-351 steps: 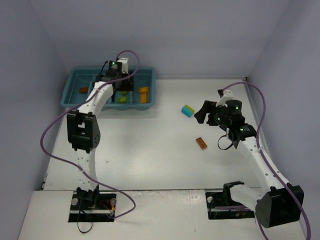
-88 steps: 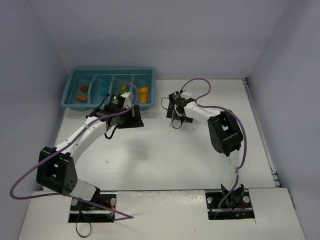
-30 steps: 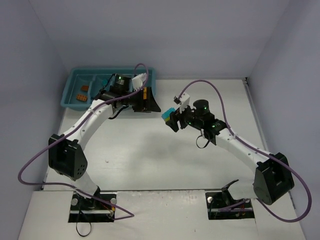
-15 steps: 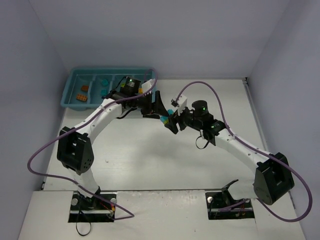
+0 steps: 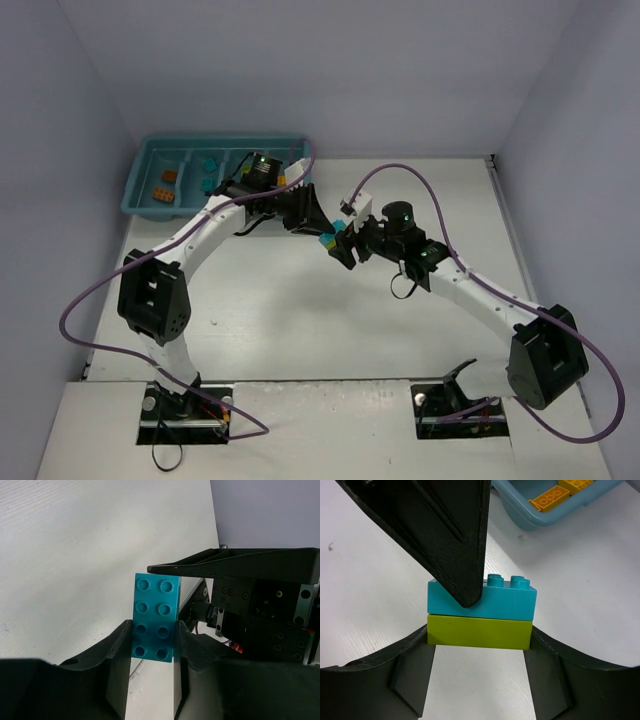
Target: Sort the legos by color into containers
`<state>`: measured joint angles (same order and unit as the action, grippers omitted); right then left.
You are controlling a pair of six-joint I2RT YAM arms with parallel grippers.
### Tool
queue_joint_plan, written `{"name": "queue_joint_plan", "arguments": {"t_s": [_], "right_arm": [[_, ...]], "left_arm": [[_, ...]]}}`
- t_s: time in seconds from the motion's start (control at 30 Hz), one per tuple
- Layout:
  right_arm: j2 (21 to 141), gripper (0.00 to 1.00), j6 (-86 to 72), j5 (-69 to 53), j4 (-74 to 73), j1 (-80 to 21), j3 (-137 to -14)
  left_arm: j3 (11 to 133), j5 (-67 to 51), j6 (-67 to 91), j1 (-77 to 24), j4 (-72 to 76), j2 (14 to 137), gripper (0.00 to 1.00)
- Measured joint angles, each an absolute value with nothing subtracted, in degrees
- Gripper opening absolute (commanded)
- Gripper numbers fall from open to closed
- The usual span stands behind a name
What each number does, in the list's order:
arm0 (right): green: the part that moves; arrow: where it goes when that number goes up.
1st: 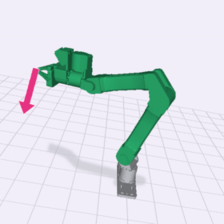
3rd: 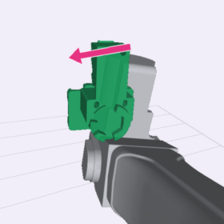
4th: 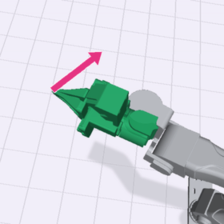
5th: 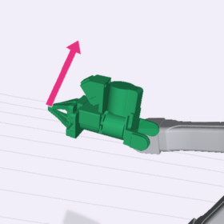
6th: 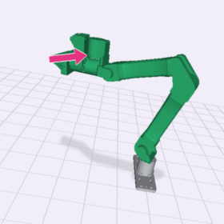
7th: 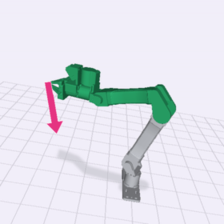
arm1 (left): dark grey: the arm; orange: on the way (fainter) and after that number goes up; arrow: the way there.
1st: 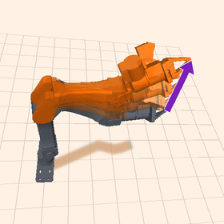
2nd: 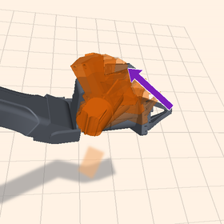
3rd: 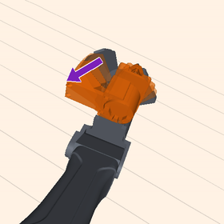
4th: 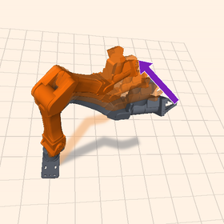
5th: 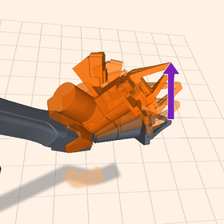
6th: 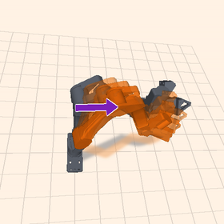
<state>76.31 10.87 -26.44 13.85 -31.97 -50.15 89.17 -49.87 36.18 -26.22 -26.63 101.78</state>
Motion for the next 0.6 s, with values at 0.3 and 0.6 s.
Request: {"name": "queue_joint_plan", "arguments": {"t_s": [0.3, 0.6], "right_arm": [[76.38, 0.00, 11.94, -26.39, 13.82, -32.05, -50.09], [75.59, 0.00, 12.29, -25.52, 16.88, -32.88, -46.15]], "left_arm": [[89.17, -51.75, 36.32, -25.61, -26.35, 102.35, 0.00], [89.56, -56.29, 35.55, -20.40, -28.86, 102.37, 0.00]]}}
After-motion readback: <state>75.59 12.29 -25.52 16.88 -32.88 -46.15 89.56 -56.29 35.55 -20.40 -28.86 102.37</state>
